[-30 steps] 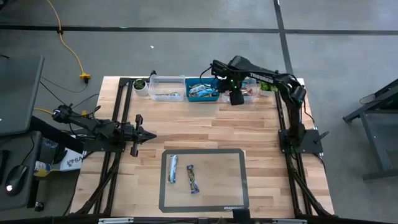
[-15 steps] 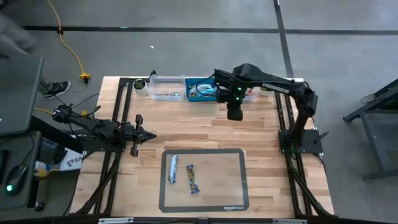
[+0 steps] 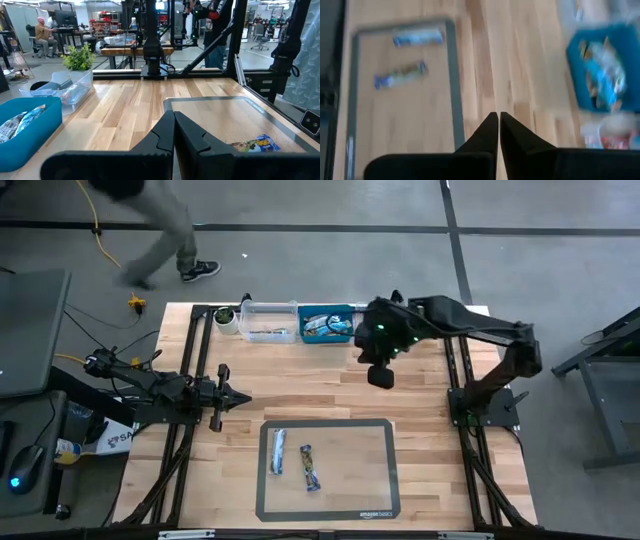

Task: Pick and place Granola Bars by type
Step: Put the blue granola bar into the left transparent bin

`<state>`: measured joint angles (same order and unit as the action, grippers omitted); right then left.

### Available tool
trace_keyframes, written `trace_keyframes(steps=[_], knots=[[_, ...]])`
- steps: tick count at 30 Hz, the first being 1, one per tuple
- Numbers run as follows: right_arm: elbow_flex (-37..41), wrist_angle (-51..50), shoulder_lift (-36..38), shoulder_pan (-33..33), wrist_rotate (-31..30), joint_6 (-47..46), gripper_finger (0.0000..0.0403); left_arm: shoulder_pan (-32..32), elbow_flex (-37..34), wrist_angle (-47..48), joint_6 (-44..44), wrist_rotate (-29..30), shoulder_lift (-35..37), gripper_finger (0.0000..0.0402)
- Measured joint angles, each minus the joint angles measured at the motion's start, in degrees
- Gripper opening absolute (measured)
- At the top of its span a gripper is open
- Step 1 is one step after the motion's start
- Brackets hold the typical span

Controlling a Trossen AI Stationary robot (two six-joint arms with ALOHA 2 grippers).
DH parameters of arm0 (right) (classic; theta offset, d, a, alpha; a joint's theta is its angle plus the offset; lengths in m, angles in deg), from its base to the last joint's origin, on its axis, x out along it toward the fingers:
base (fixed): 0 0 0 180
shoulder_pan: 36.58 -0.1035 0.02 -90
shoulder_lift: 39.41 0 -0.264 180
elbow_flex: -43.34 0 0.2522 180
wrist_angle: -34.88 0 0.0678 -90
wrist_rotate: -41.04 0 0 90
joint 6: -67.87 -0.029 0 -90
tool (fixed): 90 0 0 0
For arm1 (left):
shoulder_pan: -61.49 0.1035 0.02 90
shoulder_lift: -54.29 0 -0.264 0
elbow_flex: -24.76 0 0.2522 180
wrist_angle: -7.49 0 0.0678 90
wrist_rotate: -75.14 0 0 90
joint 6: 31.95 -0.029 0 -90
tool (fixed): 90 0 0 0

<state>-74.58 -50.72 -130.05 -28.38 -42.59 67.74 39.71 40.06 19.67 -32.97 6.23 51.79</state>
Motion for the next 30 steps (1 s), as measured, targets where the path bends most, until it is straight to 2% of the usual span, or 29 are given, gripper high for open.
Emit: trace_keyframes(steps=[6, 12, 18, 30], knots=[[0.00, 10.10, 4.79, -6.14, -4.72, -3.27, 0.0000, 0.00, 0.00, 0.00, 0.00, 0.00, 0.00, 0.0001], [0.00, 15.69, 8.75, -11.12, -10.27, -4.19, 0.0000, 0.01, 0.01, -0.01, 0.00, 0.00, 0.00, 0.0001], [0.00, 16.01, 12.89, -14.74, -16.26, -4.49, 0.0000, 0.00, -0.01, -0.04, -0.41, 0.10, -0.01, 0.0001], [0.00, 12.51, 23.46, -16.25, -21.77, -3.50, 0.0000, 0.00, -0.06, -1.16, -1.38, 1.60, 0.01, 0.0001]])
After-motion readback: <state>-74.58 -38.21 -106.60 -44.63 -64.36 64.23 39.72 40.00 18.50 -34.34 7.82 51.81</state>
